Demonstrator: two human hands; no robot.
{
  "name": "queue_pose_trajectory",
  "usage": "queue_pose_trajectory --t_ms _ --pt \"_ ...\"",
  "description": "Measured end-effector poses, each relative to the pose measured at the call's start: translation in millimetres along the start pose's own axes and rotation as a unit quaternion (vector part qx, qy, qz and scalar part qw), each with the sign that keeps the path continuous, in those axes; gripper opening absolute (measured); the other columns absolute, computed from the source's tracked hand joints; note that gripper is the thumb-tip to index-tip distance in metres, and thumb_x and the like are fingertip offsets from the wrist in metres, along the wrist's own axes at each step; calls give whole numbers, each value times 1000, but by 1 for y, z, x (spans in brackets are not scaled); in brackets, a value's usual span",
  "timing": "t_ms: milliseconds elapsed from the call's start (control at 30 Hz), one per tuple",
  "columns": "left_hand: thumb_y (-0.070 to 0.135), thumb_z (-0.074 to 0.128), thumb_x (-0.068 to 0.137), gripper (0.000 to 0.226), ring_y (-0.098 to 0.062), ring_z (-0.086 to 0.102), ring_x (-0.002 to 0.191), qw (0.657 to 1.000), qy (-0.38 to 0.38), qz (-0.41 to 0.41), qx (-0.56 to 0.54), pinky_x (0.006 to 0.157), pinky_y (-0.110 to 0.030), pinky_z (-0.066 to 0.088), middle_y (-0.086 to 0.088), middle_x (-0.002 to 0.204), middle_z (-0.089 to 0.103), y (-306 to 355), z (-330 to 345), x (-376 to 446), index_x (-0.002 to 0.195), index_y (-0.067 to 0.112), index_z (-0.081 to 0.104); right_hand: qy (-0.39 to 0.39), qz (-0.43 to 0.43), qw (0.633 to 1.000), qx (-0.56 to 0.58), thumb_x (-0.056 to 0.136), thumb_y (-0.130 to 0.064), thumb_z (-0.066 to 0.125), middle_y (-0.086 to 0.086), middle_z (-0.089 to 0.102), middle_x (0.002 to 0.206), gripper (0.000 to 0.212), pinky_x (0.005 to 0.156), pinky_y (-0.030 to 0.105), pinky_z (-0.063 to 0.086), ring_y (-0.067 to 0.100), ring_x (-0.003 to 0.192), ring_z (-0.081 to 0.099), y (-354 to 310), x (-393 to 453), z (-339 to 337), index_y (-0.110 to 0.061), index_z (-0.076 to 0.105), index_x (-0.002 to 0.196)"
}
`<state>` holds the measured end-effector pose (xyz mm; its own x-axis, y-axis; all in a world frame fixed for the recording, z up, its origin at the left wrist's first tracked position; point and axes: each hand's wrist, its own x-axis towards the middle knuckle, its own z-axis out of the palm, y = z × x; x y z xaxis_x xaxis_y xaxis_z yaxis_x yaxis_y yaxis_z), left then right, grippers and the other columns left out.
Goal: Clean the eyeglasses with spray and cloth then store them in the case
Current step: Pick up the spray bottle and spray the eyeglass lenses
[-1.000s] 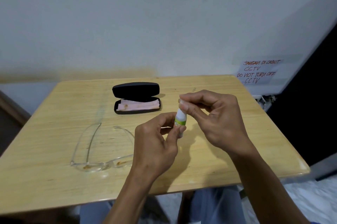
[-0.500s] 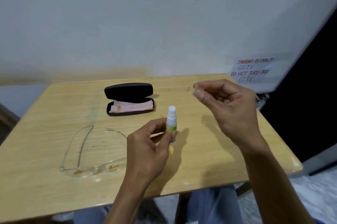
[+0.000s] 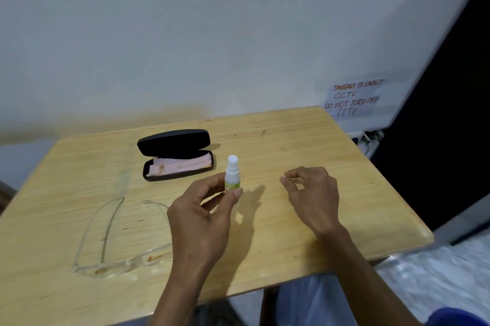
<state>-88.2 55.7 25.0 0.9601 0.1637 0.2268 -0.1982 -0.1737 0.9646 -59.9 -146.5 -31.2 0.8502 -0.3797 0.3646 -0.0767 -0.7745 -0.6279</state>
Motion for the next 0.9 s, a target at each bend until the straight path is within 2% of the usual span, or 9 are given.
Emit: queue_pose_trajectory --t_ms 67,200,233,300,367,567,700,833,900 --pt "8 82 76 26 -9 75 82 1000 4 -4 -5 75 -19 59 5 90 78 0 0 0 100 17 77 -4 -4 1000 -5 80 -25 83 -2 77 87 10 84 49 55 26 95 70 2 -1 0 -23 79 88" --pt "7 82 76 25 -7 75 81 1000 2 -9 -17 70 -14 56 5 89 78 1 0 0 97 20 76 9 -8 1000 3 81 -29 82 -9 76 102 14 91 45 49 24 107 63 -8 -4 -10 -25 77 94" --pt "6 82 76 26 -6 75 80 1000 2 -6 -19 70 -13 56 5 89 78 2 -1 0 96 21 76 21 -13 999 41 83 -30 81 -12 74 101 14 91 41 50 21 105 64 -16 -6 -15 -25 77 96" --pt "6 82 75 27 -6 75 79 1000 4 0 -16 70 -15 57 5 89 78 3 -1 -2 94 24 75 30 -18 989 147 84 -33 79 -18 73 97 17 88 22 50 9 98 67 -41 -15 -29 -26 77 99" --pt "7 82 76 27 -10 76 77 1000 0 3 -13 71 -20 59 5 89 78 4 -2 -4 95 25 75 4 -38 972 233 84 -37 78 -15 75 100 24 83 8 46 4 97 69 -69 -27 -40 -28 78 107" --pt "12 82 76 27 -11 75 80 999 -3 32 7 73 -25 60 9 87 77 9 -11 -11 92 32 74 -8 -106 951 292 87 -30 78 -17 76 110 35 83 12 50 6 106 70 -104 -47 -36 -30 72 121" --pt "10 82 76 32 -3 71 83 997 9 63 40 72 -17 58 13 86 74 14 -17 -16 92 36 72 -15 -116 947 299 88 -26 77 -16 77 106 35 79 10 51 4 103 71 -111 -53 -32 -28 71 122" --pt "14 85 72 34 -6 70 85 996 -2 66 55 73 -21 59 12 87 73 15 -26 -22 95 37 73 -28 -110 939 324 90 -19 75 -18 73 105 32 85 24 57 3 100 71 -114 -57 -28 -26 69 121" --pt "19 90 66 38 -4 69 88 996 -9 53 71 76 -22 59 13 89 73 15 -35 -24 98 31 74 -33 -82 929 360 91 -15 73 -12 74 99 31 84 24 58 6 97 72 -116 -58 -27 -28 69 119"
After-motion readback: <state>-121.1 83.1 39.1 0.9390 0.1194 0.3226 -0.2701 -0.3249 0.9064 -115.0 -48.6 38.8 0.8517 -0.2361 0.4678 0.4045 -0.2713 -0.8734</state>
